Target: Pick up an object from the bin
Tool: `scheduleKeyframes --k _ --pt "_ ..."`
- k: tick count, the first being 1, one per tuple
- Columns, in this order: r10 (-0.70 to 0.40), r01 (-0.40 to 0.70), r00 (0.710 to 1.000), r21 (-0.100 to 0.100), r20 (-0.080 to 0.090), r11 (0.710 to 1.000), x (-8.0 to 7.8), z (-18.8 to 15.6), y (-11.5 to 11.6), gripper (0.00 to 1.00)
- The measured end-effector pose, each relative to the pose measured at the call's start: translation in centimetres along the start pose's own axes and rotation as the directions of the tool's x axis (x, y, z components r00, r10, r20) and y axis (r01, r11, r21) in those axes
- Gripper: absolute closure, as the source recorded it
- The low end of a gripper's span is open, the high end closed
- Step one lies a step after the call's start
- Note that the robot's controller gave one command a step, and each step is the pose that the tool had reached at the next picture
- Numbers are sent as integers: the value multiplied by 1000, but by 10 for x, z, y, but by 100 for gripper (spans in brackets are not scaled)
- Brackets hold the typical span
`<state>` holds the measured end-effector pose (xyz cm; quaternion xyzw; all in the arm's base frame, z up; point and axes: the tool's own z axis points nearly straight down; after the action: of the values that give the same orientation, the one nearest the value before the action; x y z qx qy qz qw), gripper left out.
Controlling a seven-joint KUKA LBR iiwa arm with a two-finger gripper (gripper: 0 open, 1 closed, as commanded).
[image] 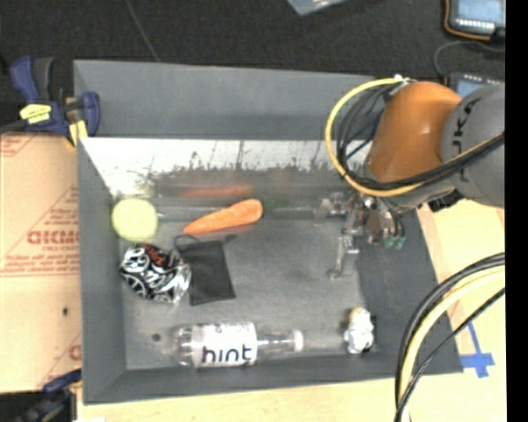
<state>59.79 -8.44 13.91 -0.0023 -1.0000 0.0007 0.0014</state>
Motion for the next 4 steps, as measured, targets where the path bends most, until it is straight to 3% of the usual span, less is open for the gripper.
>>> scheduleKeyframes --k 1,2,3,4 --pt "-1 1 1000 1 6 1000 -1 -5 0 0" --pt "70 -70 997 1 9 998 -12 8 26 0" --pt "35 -35 999 0 9 999 -16 38 48 0" --pt "-55 55 998 2 9 998 -20 45 75 0"
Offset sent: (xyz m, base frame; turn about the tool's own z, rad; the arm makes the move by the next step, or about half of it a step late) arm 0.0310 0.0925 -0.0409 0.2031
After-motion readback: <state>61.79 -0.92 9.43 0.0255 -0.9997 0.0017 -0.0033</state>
